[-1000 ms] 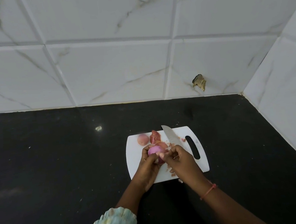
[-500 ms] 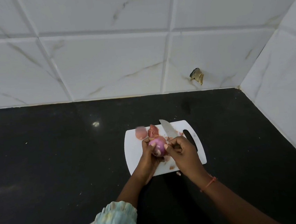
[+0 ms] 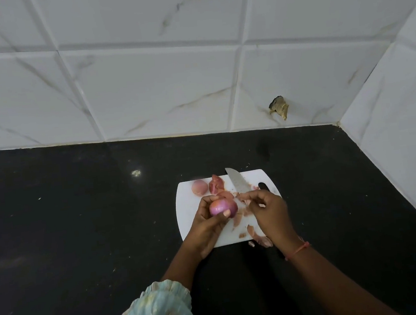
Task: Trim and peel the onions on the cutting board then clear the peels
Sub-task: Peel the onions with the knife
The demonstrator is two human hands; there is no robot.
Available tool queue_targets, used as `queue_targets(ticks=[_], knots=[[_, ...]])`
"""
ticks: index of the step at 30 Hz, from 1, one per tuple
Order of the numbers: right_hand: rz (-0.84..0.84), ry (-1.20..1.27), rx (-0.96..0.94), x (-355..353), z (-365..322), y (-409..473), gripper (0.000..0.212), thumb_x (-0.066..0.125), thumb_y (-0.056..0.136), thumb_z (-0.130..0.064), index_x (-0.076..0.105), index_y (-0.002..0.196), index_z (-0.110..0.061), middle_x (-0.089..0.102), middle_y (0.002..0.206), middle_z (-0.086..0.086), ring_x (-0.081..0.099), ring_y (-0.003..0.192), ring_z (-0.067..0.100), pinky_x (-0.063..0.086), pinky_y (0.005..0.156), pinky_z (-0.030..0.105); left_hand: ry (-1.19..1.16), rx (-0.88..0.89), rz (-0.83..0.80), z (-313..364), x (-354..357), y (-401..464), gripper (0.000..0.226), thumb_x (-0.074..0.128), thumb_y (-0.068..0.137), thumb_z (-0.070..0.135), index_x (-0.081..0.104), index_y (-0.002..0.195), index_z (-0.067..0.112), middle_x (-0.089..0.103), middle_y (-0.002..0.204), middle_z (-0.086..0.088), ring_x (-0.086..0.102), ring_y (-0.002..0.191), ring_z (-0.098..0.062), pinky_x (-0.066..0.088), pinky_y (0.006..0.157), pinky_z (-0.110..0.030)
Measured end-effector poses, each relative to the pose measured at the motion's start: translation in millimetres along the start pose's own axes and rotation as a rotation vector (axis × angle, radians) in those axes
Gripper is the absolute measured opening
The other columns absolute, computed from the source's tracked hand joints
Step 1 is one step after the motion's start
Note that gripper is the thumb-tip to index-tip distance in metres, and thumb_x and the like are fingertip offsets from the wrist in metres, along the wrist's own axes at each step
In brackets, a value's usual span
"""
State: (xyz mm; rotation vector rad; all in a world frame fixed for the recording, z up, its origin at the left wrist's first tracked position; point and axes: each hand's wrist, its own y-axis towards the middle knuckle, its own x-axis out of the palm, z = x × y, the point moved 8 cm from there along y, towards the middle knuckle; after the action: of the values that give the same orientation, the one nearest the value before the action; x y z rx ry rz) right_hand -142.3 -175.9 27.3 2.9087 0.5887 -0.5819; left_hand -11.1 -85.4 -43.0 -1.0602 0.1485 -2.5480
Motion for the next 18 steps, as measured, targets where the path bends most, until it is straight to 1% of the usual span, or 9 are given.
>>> queue_targets(ticks=[2,4,5,6,9,11,14,16,18], knots=[[-0.058,-0.007,-0.043,5.1,-5.5,-0.5,0.021,0.065,0.089,-0.005,0.073,0.100,-0.021,0.068,0.109,-0.008,0.061,0.100,-0.006,0.051,0.086,0.017,-0.004,-0.008,-0.040,-0.8,3.3,-0.1,0.043,0.072,0.075,-0.004,0.055,0.111,0.013,0.065,0.117,-0.013,0.065,0.108,-0.026,0.056,0.094,-0.036],[-0.133,0.003,-0.085,12.4,-12.5,-3.8,0.024,0.069,0.089,-0.013,0.071,0.104,-0.031,0.068,0.108,-0.017,0.060,0.105,-0.005,0.051,0.085,0.018,-0.017,-0.020,-0.085,-1.8,7.3,-0.5,0.045,0.072,0.075,-0.008,0.054,0.111,0.015,0.064,0.119,-0.015,0.062,0.111,-0.029,0.053,0.102,-0.041],[-0.176,0.009,-0.096,16.8,-15.1,-5.7,0.027,0.071,0.087,-0.015,0.070,0.104,-0.036,0.068,0.107,-0.021,0.061,0.105,-0.003,0.052,0.084,0.018,-0.022,-0.023,-0.103,-1.9,8.4,-0.7,0.046,0.071,0.075,-0.009,0.054,0.111,0.015,0.064,0.119,-0.015,0.063,0.111,-0.029,0.053,0.102,-0.042],[-0.213,0.006,-0.103,20.6,-16.7,-7.9,0.030,0.073,0.085,-0.016,0.070,0.103,-0.039,0.069,0.105,-0.023,0.063,0.104,-0.001,0.053,0.084,0.019,-0.027,-0.025,-0.119,-1.3,10.2,-1.3,0.047,0.070,0.075,-0.011,0.053,0.112,0.014,0.065,0.118,-0.015,0.063,0.110,-0.029,0.055,0.099,-0.041],[-0.248,-0.092,-0.139,25.9,-19.1,-10.8,0.030,0.079,0.079,-0.017,0.071,0.104,-0.032,0.068,0.099,-0.022,0.065,0.099,-0.001,0.055,0.081,0.018,-0.045,-0.033,-0.150,0.3,13.1,-3.0,0.051,0.068,0.073,-0.014,0.049,0.113,0.013,0.065,0.116,-0.016,0.066,0.107,-0.027,0.058,0.087,-0.036],[-0.243,-0.115,-0.150,26.1,-19.3,-10.2,0.031,0.080,0.077,-0.017,0.073,0.105,-0.027,0.068,0.096,-0.020,0.066,0.097,0.000,0.055,0.079,0.016,-0.054,-0.034,-0.163,1.0,14.2,-3.5,0.057,0.074,0.069,-0.011,0.048,0.114,0.012,0.064,0.117,-0.016,0.066,0.108,-0.028,0.058,0.087,-0.035],[-0.251,-0.139,-0.175,24.7,-19.0,-9.2,0.033,0.081,0.075,-0.018,0.074,0.107,-0.022,0.070,0.095,-0.017,0.066,0.094,-0.002,0.054,0.082,0.016,-0.057,-0.046,-0.176,1.2,15.7,-3.2,0.061,0.077,0.064,-0.008,0.048,0.114,0.013,0.064,0.118,-0.016,0.065,0.111,-0.029,0.057,0.089,-0.035],[-0.260,-0.138,-0.195,23.9,-18.5,-8.8,0.032,0.080,0.077,-0.018,0.074,0.108,-0.019,0.072,0.099,-0.013,0.067,0.094,-0.002,0.055,0.084,0.018,-0.057,-0.049,-0.176,1.7,15.6,-3.0,0.059,0.076,0.066,-0.010,0.048,0.113,0.013,0.066,0.116,-0.014,0.066,0.109,-0.027,0.057,0.089,-0.035],[-0.264,-0.128,-0.210,22.3,-18.1,-8.0,0.030,0.079,0.079,-0.017,0.074,0.109,-0.017,0.073,0.101,-0.009,0.068,0.095,0.000,0.056,0.085,0.021,-0.050,-0.051,-0.172,1.9,15.2,-3.4,0.054,0.070,0.072,-0.014,0.047,0.114,0.013,0.067,0.113,-0.013,0.067,0.107,-0.025,0.057,0.089,-0.034]])
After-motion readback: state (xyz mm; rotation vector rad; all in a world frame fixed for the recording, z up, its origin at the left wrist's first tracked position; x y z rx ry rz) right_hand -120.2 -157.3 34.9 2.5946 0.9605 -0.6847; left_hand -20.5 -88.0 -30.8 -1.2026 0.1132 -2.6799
